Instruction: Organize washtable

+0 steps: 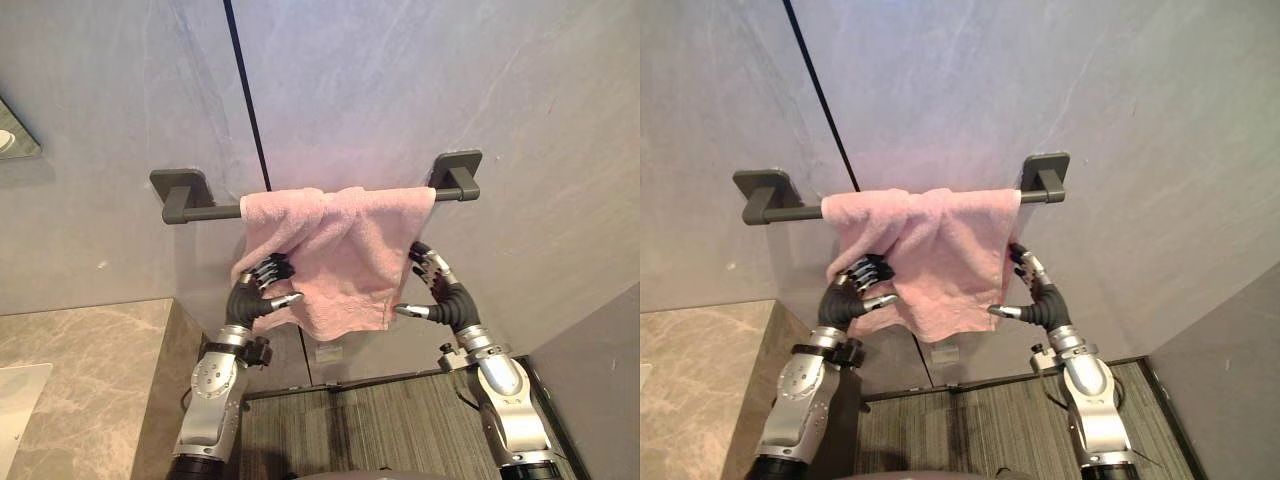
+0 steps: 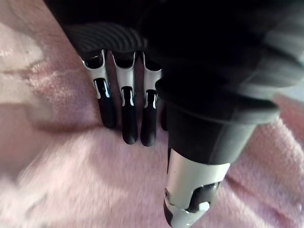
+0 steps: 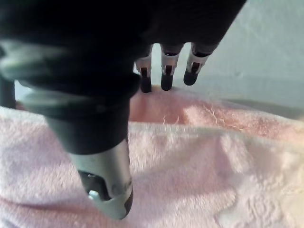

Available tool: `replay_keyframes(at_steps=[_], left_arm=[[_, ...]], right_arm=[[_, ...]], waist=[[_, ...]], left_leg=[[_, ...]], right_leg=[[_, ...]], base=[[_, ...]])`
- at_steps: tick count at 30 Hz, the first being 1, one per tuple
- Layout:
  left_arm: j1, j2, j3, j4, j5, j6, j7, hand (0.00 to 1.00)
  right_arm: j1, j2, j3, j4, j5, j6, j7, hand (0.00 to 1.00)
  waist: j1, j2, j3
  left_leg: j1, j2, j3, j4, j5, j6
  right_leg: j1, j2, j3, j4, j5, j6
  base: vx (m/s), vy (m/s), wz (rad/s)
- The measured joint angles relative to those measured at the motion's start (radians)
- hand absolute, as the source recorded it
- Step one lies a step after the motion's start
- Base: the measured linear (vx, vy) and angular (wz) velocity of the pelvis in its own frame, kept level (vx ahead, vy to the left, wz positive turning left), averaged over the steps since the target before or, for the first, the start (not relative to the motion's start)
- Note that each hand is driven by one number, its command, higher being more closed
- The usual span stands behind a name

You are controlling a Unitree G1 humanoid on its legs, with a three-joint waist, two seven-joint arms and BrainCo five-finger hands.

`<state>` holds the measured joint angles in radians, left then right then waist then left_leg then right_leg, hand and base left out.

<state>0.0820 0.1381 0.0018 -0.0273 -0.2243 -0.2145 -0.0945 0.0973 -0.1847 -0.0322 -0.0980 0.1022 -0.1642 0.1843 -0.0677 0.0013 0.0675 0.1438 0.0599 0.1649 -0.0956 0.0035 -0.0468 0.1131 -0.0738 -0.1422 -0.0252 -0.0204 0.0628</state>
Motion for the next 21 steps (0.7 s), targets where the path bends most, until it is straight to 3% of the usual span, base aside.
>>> replay_keyframes(at_steps=[9,21], left_arm=[[-0.001,-0.006,0.109,0.019,-0.001,-0.002,0.035,0.0],[0.017,-0.065,0.189,0.038,-0.013,-0.002,0.039,0.0]], right_arm=[[-0.012,-0.001,-0.118,0.008,0.0,0.0,-0.054,0.0],[-0.022,0.027,-0.164,0.041,-0.036,-0.001,-0.082,0.0]], waist=[[-0.001,-0.002,0.001],[-0.001,-0.01,0.006]], left_leg=[[-0.006,-0.001,-0.013,0.0,0.0,0.0],[-0.011,-0.001,-0.02,0.0,0.0,0.0]], right_leg=[[0.004,-0.001,-0.014,-0.007,0.0,0.0],[0.005,-0.001,-0.022,-0.012,0.0,0.0]], base=[[0.0,0.0,0.03],[-0.01,-0.005,0.01]])
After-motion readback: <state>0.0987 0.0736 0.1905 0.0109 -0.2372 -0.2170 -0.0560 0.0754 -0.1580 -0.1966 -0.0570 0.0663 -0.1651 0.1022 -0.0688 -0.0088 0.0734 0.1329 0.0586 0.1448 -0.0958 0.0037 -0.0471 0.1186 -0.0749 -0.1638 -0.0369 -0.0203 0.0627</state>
